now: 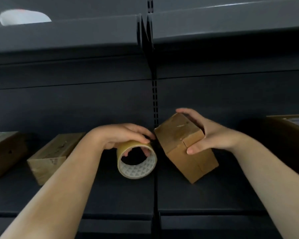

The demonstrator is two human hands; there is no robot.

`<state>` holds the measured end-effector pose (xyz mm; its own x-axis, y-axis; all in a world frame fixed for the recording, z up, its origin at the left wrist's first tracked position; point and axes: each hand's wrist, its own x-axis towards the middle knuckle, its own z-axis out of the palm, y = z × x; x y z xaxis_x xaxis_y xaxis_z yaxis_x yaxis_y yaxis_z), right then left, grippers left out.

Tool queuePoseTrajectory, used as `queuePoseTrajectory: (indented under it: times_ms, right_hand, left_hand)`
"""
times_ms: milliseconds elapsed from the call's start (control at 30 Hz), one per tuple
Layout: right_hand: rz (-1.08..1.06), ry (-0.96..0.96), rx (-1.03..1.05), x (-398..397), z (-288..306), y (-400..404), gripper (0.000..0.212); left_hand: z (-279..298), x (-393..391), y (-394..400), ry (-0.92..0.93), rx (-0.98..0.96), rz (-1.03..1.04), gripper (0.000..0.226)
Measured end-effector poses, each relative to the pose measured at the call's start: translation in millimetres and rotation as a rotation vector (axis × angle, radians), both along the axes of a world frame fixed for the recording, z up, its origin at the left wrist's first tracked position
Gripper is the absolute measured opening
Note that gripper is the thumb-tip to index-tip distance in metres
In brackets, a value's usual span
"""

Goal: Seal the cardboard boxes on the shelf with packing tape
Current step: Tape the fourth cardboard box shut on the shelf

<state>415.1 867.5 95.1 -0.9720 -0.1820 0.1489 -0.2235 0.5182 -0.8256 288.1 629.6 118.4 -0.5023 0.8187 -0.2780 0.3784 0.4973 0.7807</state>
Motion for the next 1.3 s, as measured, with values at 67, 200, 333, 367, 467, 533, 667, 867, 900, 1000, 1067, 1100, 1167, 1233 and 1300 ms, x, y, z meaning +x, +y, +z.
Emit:
queuePoseTrajectory:
  times_ms: [67, 200, 333, 367, 467, 533, 667, 867, 900, 1000, 1067, 1100, 1167, 1233, 1300]
  right_hand:
    - [0.033, -0.013, 0.212, -0.1, 16.5, -0.2, 0.104]
    - [0.051, -0.007, 0.338, -0.3, 33.6, -3.9, 0.094]
    - [0.082, 0.004, 0.366, -0.9, 29.5, -5.3, 0.094]
    - [0.087, 0.007, 0.429, -2.5, 28.7, -6.2, 0.094]
    - [0.118, -0.021, 0.542, -7.4, 30.6, -8.0, 0.095]
    - [0.132, -0.028, 0.578, -9.4, 32.1, -9.9, 0.095]
    - [0.112, 0.002, 0.660, -13.6, 31.0, -16.1, 0.098]
    - [0.135, -0.078, 0.974, -20.8, 28.9, -21.3, 0.099]
    - [0.136, -0.065, 1.020, -22.5, 26.4, -22.9, 0.097]
    - [0.170, -0.033, 1.026, -24.4, 17.9, -25.8, 0.092]
    - [0.193, -0.059, 0.940, -22.9, 13.8, -27.1, 0.086]
    - [0.182, -0.076, 0.893, -21.6, 13.3, -27.7, 0.083]
    - [0.092, -0.047, 0.892, -17.7, 13.2, -29.4, 0.084]
    - [-0.040, 0.108, 1.068, -15.1, 10.3, -33.2, 0.094]
    - [-0.122, 0.247, 1.243, -14.7, 0.5, -40.3, 0.104]
  left_hand:
    - [0.1, -1.8, -6.8, -0.024, 0.002, -0.057, 0.021]
    - [-6.0, -4.8, -17.9, -0.108, 0.067, -0.053, 0.024]
    - [-16.2, -0.6, -23.2, -0.151, 0.062, -0.058, 0.028]
    - [-18.7, 1.2, -23.4, -0.132, 0.040, -0.048, 0.029]
    - [-23.7, 4.5, -25.4, -0.109, 0.000, -0.017, 0.033]
    - [-25.0, 5.9, -28.0, -0.122, 0.008, 0.002, 0.031]
    - [-25.2, 14.2, -27.2, -0.158, -0.006, 0.071, 0.025]
    - [-48.8, 40.6, -12.3, -0.356, 0.134, 0.288, 0.026]
    - [-52.1, 45.0, -10.7, -0.339, 0.114, 0.299, 0.026]
    - [-59.0, 51.7, -7.5, -0.160, 0.003, 0.286, 0.036]
    - [-64.3, 56.4, -4.6, -0.168, 0.046, 0.321, 0.051]
    - [-67.5, 58.2, -3.8, -0.231, 0.105, 0.343, 0.060]
    - [-71.1, 63.3, -2.7, -0.338, 0.222, 0.367, 0.061]
    - [-73.7, 64.1, -3.1, -0.347, 0.278, 0.386, 0.056]
    - [-74.8, 61.8, -3.6, -0.349, 0.327, 0.388, 0.059]
